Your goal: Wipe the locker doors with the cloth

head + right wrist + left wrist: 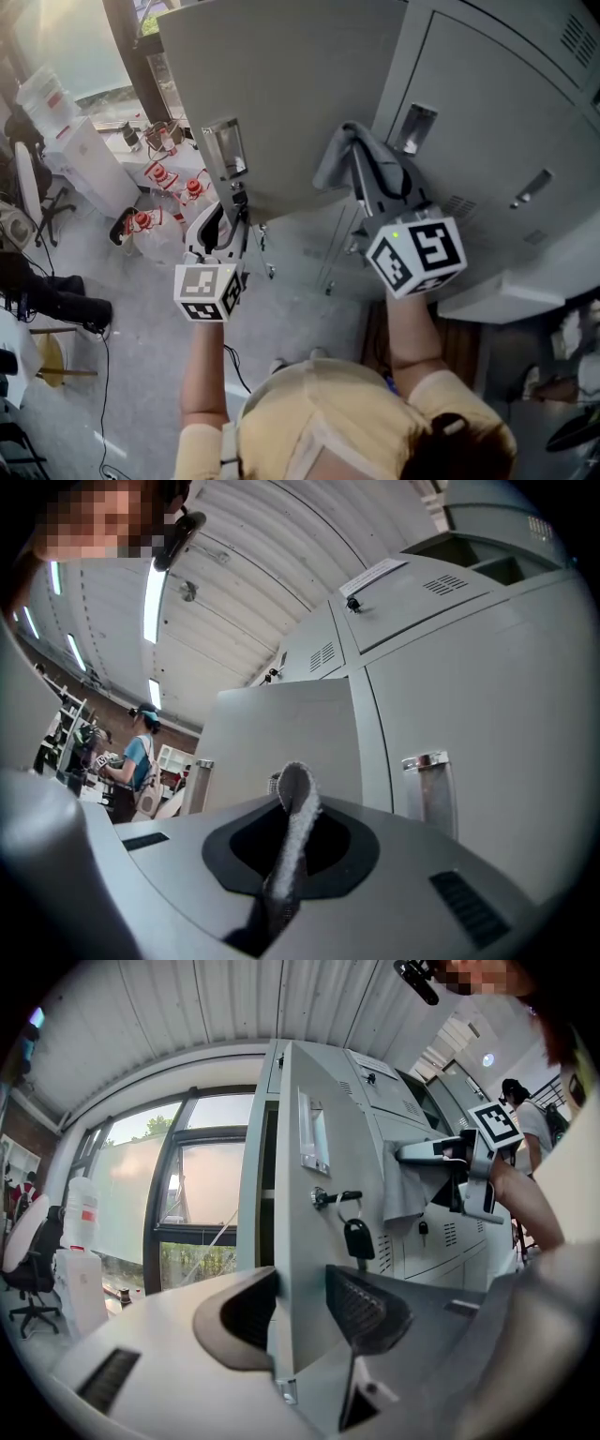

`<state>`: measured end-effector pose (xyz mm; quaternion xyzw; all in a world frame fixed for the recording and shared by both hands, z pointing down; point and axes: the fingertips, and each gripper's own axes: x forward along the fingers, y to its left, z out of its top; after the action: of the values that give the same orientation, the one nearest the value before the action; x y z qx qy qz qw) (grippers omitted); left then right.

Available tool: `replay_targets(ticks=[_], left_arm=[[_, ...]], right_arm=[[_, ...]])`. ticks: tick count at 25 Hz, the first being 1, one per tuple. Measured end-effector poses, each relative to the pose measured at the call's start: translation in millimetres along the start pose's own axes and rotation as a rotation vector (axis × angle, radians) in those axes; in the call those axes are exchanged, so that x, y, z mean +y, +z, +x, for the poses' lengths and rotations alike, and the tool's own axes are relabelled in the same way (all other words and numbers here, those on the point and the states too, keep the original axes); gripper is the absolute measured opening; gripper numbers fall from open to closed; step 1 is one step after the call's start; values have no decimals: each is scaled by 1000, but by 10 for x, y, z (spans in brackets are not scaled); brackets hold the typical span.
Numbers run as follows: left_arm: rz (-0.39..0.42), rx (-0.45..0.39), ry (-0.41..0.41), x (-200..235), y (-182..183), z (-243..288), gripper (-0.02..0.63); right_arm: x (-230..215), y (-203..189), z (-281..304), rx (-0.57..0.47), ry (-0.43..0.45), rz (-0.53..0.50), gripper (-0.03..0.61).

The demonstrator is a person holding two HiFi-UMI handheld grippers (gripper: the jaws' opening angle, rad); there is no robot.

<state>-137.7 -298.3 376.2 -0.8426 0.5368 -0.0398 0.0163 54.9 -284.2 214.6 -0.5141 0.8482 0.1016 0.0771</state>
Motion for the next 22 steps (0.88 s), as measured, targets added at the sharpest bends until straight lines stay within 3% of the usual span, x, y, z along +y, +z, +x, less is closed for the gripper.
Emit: replay_targets(ticks=[12,22], left_arm=[[-3,9,5,-15,4,-17,158],[2,10,13,-13,-6,-29,158]], right_arm=[[915,-328,164,19,222,-35,15],[1269,-488,409,15,237,-102,15]])
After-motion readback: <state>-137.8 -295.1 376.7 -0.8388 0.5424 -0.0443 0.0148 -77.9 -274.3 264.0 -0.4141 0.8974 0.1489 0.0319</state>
